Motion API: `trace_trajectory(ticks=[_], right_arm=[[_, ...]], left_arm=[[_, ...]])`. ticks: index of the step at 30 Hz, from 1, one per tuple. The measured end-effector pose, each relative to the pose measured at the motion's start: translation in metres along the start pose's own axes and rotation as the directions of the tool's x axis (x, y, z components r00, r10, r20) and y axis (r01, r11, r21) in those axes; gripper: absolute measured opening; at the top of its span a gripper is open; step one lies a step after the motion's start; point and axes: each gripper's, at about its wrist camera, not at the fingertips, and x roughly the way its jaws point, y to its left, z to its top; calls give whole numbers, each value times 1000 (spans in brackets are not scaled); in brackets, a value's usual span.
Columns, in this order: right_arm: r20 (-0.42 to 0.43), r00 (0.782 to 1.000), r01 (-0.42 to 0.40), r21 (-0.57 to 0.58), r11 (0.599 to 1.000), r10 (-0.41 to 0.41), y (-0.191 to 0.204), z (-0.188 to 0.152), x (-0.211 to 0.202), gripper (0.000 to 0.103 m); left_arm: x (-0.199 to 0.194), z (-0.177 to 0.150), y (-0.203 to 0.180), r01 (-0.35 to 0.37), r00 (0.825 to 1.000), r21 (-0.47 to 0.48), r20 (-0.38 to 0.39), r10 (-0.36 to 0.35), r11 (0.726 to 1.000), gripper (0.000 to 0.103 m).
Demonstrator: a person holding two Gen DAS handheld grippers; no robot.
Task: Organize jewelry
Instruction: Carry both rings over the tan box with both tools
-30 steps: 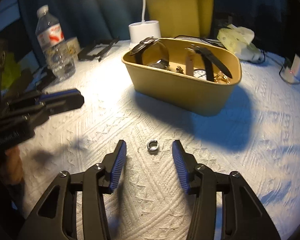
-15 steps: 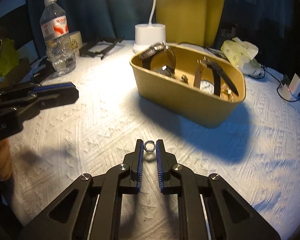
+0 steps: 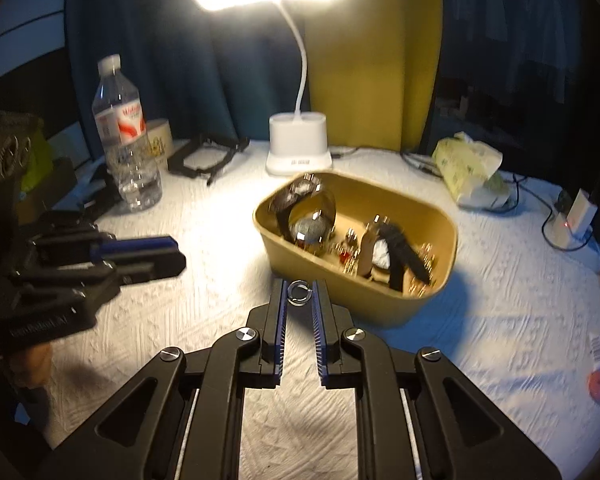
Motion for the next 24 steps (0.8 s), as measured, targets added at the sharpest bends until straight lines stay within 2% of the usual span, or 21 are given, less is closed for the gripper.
trace_trajectory(ticks=[11,24], right_arm=[[77,996,-40,12,999,39,-29,17,-8,13],[100,994,-41,58,997,35,-70,30,3,13]], left_arm=[[20,29,-19,-37,999,27,11,36,999,15],[48,56,-32,-52,998,51,23,51,997,15]])
